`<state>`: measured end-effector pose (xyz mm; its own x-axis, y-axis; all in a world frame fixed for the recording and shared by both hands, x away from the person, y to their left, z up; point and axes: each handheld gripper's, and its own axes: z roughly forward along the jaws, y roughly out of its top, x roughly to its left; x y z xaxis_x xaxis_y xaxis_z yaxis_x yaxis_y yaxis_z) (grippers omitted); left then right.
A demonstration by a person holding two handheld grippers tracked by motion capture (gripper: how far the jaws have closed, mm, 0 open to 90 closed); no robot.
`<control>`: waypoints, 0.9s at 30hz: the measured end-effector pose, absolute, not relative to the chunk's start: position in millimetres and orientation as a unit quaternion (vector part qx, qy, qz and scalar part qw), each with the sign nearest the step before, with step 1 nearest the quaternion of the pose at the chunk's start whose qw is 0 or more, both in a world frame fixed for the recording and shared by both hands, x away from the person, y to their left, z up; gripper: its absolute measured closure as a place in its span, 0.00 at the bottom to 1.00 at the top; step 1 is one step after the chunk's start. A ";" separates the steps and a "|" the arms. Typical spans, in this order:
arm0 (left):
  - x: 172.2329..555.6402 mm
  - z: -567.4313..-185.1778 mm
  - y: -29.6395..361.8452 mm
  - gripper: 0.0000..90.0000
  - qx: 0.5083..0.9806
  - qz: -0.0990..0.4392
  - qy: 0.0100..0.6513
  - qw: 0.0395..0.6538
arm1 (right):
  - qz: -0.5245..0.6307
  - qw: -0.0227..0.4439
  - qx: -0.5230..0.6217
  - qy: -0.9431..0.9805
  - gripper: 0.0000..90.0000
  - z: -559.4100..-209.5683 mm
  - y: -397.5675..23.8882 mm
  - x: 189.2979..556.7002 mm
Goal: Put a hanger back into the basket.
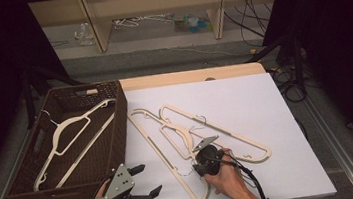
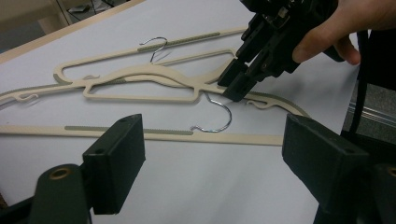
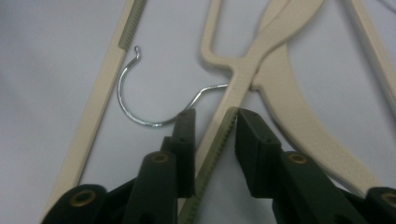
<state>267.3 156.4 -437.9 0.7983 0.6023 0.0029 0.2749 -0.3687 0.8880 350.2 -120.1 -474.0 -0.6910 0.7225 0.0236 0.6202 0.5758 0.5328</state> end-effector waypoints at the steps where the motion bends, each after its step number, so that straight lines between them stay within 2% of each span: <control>1: 267.7 -437.6 157.0 0.24 0.811 0.167 0.269 0.493 | 0.255 0.093 0.379 0.885 0.79 -472.7 -121.4 351.1; 7: 267.4 -436.5 158.0 0.24 0.811 0.169 0.267 0.492 | 0.233 0.080 0.379 0.892 0.82 -468.1 -135.7 351.9; 15: 268.0 -437.0 157.3 0.24 0.810 0.168 0.269 0.493 | 0.216 0.055 0.392 0.892 0.88 -463.7 -179.6 354.3; 27: 267.5 -437.7 156.9 0.24 0.811 0.167 0.272 0.490 | 0.218 0.059 0.373 0.900 0.86 -465.9 -182.5 356.9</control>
